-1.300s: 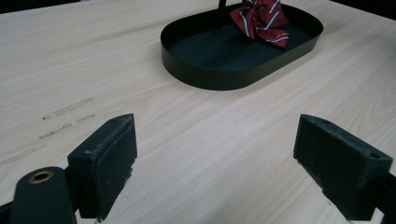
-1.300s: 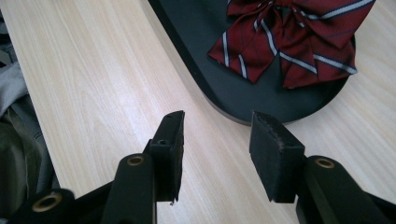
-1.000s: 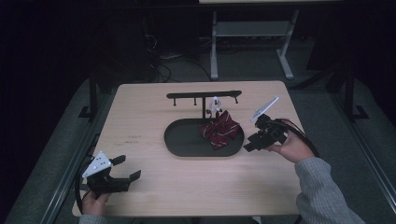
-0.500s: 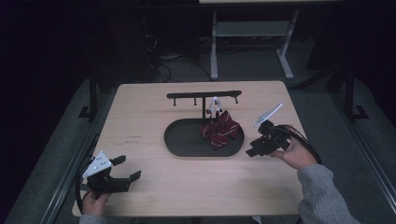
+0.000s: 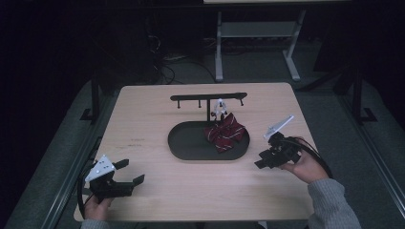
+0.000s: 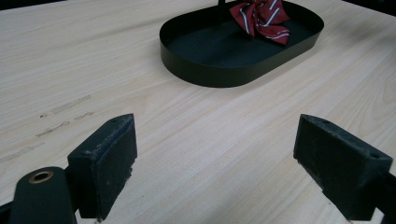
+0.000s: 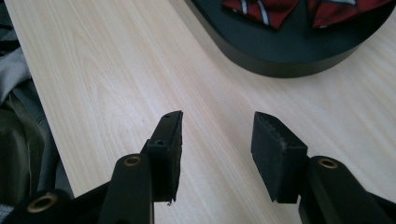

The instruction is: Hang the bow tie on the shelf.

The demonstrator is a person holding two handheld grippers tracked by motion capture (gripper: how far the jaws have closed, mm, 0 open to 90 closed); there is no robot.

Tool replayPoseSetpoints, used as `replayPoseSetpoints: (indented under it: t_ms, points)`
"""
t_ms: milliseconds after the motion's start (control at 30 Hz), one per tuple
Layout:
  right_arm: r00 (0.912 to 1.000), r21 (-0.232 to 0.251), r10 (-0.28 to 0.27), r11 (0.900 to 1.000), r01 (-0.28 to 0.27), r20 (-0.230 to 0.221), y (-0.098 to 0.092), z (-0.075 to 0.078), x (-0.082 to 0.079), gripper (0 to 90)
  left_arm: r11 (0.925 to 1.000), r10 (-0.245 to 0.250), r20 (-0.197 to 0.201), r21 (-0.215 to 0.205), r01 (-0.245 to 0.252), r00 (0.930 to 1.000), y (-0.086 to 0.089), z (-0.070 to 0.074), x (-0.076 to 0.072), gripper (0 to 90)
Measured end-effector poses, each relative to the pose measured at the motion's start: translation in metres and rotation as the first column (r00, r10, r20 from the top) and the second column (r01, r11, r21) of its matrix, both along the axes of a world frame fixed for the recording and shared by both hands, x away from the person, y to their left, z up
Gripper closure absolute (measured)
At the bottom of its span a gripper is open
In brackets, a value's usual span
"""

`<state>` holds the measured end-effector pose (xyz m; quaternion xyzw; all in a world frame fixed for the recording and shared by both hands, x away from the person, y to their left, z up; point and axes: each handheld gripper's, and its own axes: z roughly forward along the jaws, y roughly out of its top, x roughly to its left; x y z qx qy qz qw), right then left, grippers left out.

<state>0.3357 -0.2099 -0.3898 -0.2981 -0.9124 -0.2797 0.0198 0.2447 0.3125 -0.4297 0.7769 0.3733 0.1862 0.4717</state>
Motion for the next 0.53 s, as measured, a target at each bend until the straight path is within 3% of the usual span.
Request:
replayPoseSetpoints:
  t_ms: [333,533]
  points:
    - [0.9999,0.021,-0.012,1.000,0.012,-0.008,-0.004,-0.014,-0.015,51.5,1.0000,0.000,-0.003,-0.003,0.000,1.0000,-0.001,0.000,0.000,13.1]
    - [0.9995,0.021,-0.022,1.000,0.022,0.022,-0.004,-0.018,-0.031,50.0,1.0000,-0.005,0.000,0.002,0.005,1.0000,-0.002,0.000,0.000,13.1]
